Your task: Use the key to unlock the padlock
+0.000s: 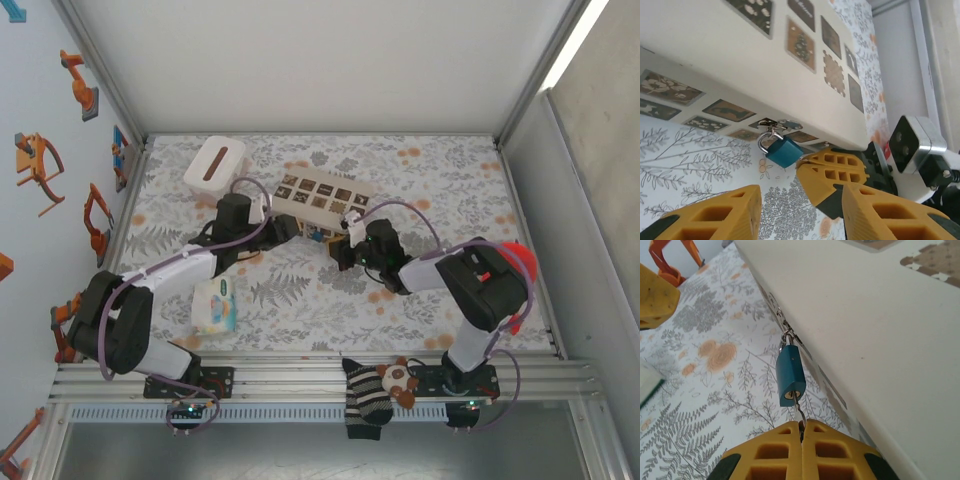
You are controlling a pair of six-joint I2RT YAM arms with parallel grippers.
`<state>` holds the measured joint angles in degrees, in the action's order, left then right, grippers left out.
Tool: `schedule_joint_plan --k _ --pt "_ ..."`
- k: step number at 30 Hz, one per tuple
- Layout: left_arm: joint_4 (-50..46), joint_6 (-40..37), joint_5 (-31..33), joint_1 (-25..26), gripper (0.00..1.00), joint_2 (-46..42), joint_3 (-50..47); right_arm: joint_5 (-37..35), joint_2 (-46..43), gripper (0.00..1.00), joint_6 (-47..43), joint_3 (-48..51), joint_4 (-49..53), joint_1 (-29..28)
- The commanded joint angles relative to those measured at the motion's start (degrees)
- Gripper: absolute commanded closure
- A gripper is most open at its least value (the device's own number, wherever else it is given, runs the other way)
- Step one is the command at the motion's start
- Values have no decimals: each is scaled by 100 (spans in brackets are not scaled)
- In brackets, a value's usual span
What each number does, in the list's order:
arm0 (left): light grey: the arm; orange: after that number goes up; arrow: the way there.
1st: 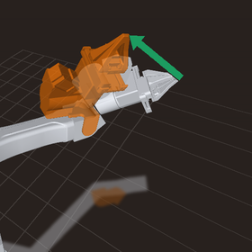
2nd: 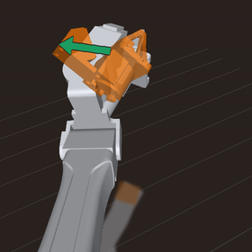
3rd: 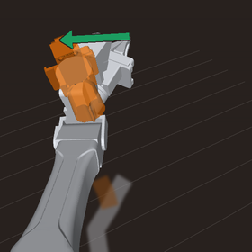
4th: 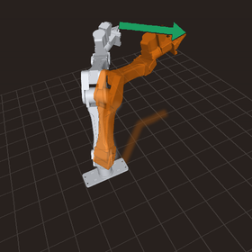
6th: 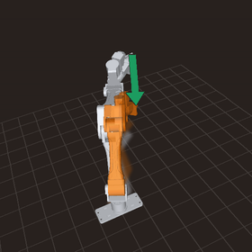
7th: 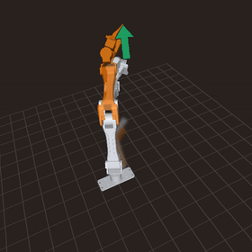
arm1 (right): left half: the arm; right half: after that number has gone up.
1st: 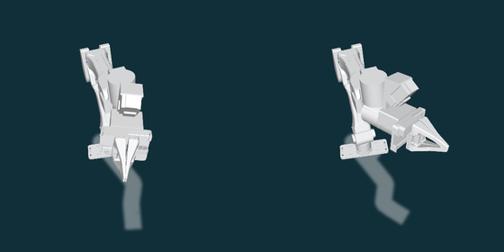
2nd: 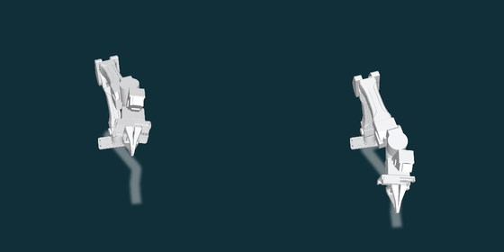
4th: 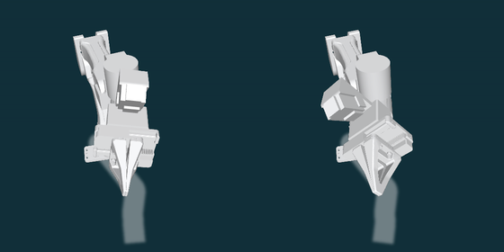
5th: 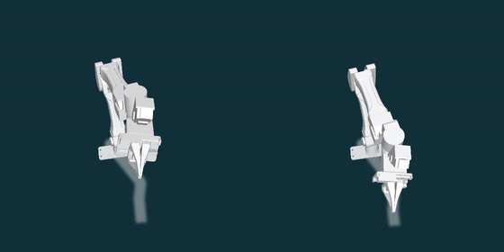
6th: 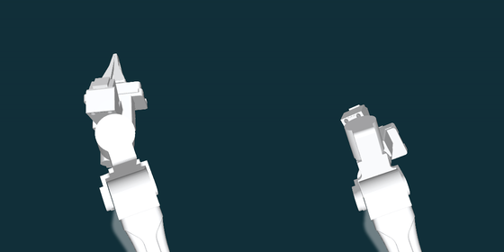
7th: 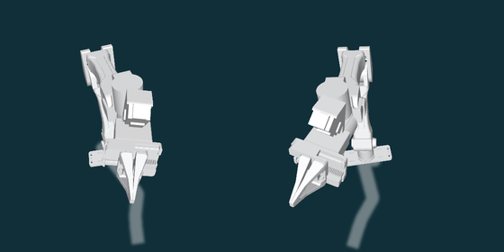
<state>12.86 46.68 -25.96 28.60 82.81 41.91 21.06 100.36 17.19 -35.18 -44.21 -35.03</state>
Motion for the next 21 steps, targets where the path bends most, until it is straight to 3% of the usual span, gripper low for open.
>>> schedule_joint_plan --k 1,6,12,21 --pt "1075 793 20 -182 53 132 -514 -206 113 100 138 -197 -273 -147" --pt "1888 1110 -120 -312 54 502 -766 -608 199 100 187 -208 -211 -368" --pt "4049 2135 -165 -324 52 1007 -1528 -788 196 100 577 -180 -231 -409" --pt "5564 2791 -14 -215 51 1777 -1932 -863 40 100 906 14 -238 -548"
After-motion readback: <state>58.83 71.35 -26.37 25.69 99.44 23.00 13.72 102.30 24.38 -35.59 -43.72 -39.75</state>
